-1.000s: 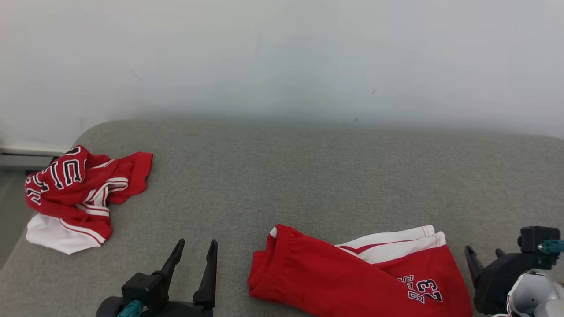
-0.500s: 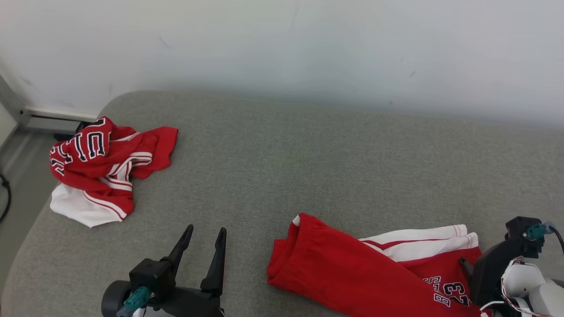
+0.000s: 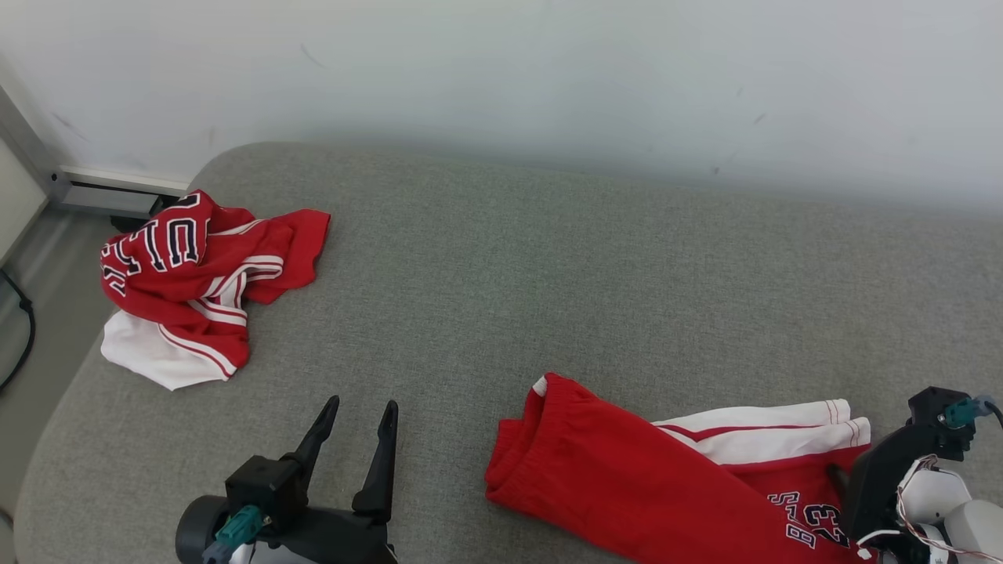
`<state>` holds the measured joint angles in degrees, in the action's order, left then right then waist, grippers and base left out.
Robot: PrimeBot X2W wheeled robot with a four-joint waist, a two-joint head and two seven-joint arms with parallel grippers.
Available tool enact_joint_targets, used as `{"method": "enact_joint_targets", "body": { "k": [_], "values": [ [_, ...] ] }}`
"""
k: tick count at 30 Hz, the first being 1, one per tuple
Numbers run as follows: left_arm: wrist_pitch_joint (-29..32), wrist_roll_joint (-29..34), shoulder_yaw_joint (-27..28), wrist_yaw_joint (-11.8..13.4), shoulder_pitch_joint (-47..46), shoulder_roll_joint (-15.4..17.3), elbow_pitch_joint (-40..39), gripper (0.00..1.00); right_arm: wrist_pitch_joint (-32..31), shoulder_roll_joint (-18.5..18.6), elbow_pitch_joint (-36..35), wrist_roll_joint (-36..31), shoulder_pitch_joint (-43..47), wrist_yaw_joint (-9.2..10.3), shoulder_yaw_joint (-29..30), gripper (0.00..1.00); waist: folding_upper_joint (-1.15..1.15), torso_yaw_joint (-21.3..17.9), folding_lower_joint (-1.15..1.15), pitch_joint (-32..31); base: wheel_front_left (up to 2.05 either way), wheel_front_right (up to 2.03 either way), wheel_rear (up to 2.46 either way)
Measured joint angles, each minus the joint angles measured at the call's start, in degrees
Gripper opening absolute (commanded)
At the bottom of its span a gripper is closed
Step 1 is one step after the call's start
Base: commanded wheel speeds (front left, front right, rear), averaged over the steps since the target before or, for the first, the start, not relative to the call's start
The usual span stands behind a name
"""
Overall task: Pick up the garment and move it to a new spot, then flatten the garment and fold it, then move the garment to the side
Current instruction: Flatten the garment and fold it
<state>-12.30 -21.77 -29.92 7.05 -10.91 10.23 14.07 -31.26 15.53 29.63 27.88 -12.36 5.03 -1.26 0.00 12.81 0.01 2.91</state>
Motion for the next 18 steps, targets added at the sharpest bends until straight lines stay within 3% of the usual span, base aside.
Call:
{"method": "enact_joint_targets", "body": {
  "k": [1, 2, 3, 5, 18],
  "values": [
    [0.0, 0.0, 0.0, 0.0, 0.0, 0.1, 0.0, 1.00, 0.0, -0.2, 0.1, 0.4, -0.1, 0.01, 0.2, 0.43, 0.00, 0.0, 0.00, 0.0, 0.00, 0.00, 0.00],
    [0.2, 0.0, 0.0, 0.0, 0.0, 0.2, 0.0, 1.00, 0.0, -0.5, 0.3, 0.6, -0.2, 0.00, 0.3, 0.36, 0.00, -0.1, 0.00, 0.0, 0.00, 0.00, 0.00],
    [0.2, 0.0, 0.0, 0.0, 0.0, 0.2, 0.0, 1.00, 0.0, -0.8, 0.4, 0.8, -0.4, 0.00, 0.4, 0.13, 0.00, -0.1, 0.00, 0.0, 0.00, 0.00, 0.00],
    [0.2, 0.0, 0.0, 0.0, 0.0, 0.2, 0.0, 1.00, 0.0, -1.4, 1.1, 1.5, -1.1, -0.07, 0.5, 0.00, 0.00, -0.2, 0.00, 0.0, 0.00, 0.00, 0.00],
    [0.4, 0.0, -0.3, 0.0, -0.1, 0.2, 0.4, 1.00, 0.6, -0.6, 3.6, 3.7, -2.1, -0.41, 4.1, 0.00, 0.00, -0.2, 0.00, -0.8, 0.00, 0.00, 0.00]
  ]
}}
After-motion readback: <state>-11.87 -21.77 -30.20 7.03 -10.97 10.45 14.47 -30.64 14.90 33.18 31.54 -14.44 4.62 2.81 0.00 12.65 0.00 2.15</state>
